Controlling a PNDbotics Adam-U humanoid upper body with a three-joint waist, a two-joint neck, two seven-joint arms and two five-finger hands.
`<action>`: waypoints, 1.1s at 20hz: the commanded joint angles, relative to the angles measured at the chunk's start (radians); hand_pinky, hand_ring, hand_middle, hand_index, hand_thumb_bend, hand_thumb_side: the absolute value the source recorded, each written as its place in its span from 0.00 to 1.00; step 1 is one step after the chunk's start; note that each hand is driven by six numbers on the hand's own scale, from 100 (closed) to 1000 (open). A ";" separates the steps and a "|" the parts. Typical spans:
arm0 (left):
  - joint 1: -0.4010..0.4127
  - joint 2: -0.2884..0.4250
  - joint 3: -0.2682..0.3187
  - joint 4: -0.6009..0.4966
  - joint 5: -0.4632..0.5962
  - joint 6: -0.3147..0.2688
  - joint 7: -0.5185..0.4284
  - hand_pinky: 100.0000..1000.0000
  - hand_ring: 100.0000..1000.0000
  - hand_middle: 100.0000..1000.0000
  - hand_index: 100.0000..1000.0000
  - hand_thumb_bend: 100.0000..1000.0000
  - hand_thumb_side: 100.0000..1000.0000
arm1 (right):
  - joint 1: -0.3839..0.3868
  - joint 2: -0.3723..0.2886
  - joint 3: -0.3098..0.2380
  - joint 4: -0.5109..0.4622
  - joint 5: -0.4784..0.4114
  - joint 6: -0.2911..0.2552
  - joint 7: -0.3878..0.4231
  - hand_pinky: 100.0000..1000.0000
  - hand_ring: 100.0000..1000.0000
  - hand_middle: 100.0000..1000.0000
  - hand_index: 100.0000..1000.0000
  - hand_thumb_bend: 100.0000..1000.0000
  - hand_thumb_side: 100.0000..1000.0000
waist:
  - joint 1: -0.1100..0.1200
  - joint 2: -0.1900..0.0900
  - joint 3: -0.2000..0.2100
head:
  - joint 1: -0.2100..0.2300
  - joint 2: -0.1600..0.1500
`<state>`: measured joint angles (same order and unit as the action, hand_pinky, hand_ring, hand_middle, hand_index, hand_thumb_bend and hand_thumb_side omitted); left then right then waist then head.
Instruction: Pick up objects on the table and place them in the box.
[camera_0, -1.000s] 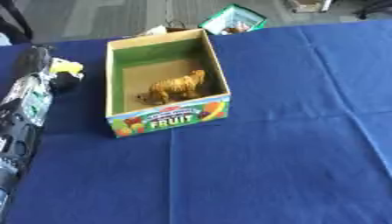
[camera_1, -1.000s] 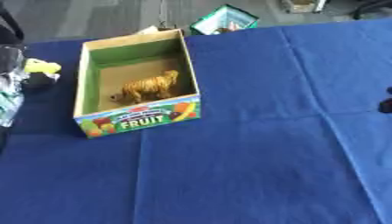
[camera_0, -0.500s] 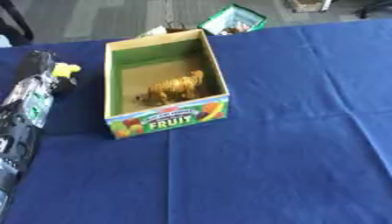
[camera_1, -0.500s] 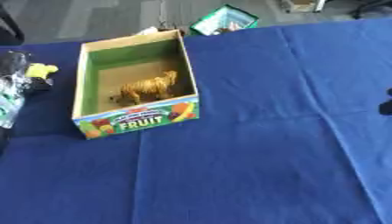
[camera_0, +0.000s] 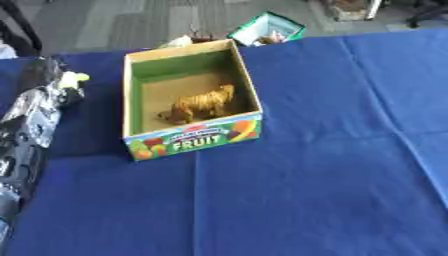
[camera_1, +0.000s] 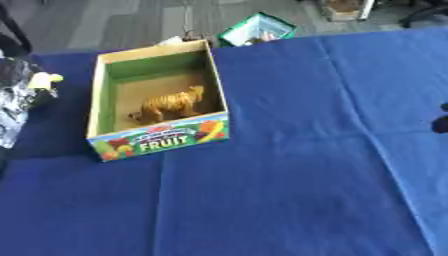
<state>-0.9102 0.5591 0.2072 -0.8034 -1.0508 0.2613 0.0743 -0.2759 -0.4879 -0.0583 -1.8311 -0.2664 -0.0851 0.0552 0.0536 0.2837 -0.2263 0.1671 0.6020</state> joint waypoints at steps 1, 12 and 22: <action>-0.021 0.045 0.005 -0.068 0.011 -0.013 0.015 0.42 0.19 0.27 0.57 0.00 0.01 | -0.005 -0.018 -0.011 -0.006 -0.007 -0.003 0.004 0.58 0.54 0.56 0.80 0.00 0.25 | -0.006 -0.030 0.003 | -0.003 0.000; -0.051 -0.021 -0.128 -0.247 0.063 -0.139 -0.076 0.42 0.19 0.27 0.57 0.00 0.01 | -0.003 -0.016 -0.009 -0.004 -0.022 -0.004 0.009 0.58 0.54 0.56 0.80 0.00 0.25 | -0.020 -0.063 0.011 | 0.001 0.003; -0.066 -0.119 -0.263 -0.292 0.060 -0.295 -0.225 0.45 0.21 0.29 0.59 0.00 0.01 | -0.004 -0.013 -0.005 -0.001 -0.027 -0.003 0.016 0.59 0.54 0.57 0.80 0.00 0.25 | -0.020 -0.066 0.007 | 0.013 0.007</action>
<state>-0.9506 0.4313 -0.0469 -1.0800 -0.9831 -0.0158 -0.1383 -0.2720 -0.4868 -0.0577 -1.8254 -0.2874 -0.0862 0.0684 0.0366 0.2388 -0.2187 0.1752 0.6058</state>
